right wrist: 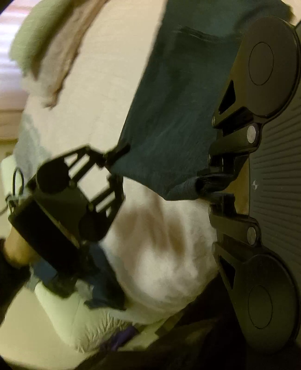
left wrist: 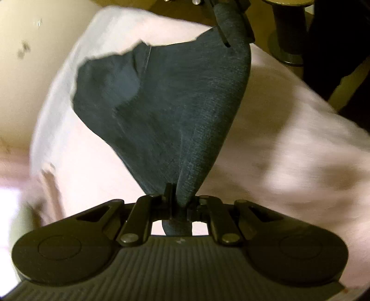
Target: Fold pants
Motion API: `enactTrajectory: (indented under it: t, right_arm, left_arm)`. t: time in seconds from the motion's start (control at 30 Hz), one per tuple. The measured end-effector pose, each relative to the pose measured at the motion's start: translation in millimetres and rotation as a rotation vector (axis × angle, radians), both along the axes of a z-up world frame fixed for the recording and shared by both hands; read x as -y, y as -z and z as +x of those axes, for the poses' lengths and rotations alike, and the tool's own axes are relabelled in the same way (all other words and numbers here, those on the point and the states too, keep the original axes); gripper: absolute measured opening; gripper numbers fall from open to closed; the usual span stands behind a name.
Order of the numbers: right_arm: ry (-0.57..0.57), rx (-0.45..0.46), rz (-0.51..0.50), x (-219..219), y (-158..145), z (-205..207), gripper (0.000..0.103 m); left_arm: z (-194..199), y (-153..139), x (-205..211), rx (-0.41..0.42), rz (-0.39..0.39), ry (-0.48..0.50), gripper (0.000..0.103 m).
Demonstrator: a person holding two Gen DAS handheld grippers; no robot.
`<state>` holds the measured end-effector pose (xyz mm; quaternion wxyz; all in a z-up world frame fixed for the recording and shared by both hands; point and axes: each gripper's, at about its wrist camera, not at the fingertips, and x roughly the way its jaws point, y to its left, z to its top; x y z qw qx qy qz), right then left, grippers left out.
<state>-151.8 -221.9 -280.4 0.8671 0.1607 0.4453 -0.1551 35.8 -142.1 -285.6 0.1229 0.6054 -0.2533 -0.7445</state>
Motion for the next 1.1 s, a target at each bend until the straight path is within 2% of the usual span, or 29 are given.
enactTrajectory:
  t: [0.07, 0.13, 0.23, 0.33, 0.4, 0.53, 0.6, 0.7, 0.8, 0.97, 1.03, 1.1]
  right_arm:
    - [0.056, -0.004, 0.030, -1.1, 7.5, -5.5, 0.032]
    - [0.118, 0.004, 0.072, -1.2, 6.7, -17.6, 0.045]
    - [0.214, 0.004, 0.120, -0.8, -1.1, -44.9, 0.046]
    - [0.363, 0.027, 0.118, 9.2, -14.5, -72.2, 0.046]
    - [0.509, 0.046, 0.093, 22.8, -16.8, -90.6, 0.046]
    - [0.837, 0.142, 0.069, 67.8, -2.6, -129.2, 0.046]
    - [0.988, 0.205, 0.099, 89.1, 14.2, -147.6, 0.046]
    - [1.111, 0.250, 0.141, 108.4, 40.8, -164.5, 0.046]
    - [1.174, 0.265, 0.185, 117.7, 61.3, -178.2, 0.046]
    - [1.213, 0.336, 0.291, 114.9, 81.7, -190.5, 0.046]
    - [1.216, 0.369, 0.314, 111.1, 81.7, -194.4, 0.046]
    - [1.206, 0.376, 0.327, 108.1, 75.5, -193.2, 0.039]
  left_arm:
    - [3.5, 21.3, -8.2, 0.013, 0.051, -0.038, 0.014]
    - [4.5, 34.0, -11.0, 0.046, 0.117, -0.065, 0.025]
    - [13.0, 31.0, 1.2, 0.050, 0.223, -0.138, 0.027]
    - [19.1, 11.2, 29.8, 0.000, 0.300, -0.252, 0.027]
    - [17.6, -4.7, 56.3, -0.063, 0.330, -0.339, 0.028]
    - [-12.4, -21.4, 126.6, -0.247, 0.377, -0.491, 0.034]
    - [-31.2, -20.3, 156.5, -0.334, 0.406, -0.526, 0.036]
    - [-61.7, -6.8, 196.2, -0.431, 0.475, -0.569, 0.042]
    - [-87.8, 12.7, 225.4, -0.467, 0.534, -0.595, 0.046]
    - [-112.8, 59.8, 257.0, -0.430, 0.667, -0.610, 0.047]
    - [-109.6, 66.4, 262.4, -0.422, 0.725, -0.644, 0.047]
    - [-108.7, 68.6, 263.7, -0.431, 0.768, -0.668, 0.047]
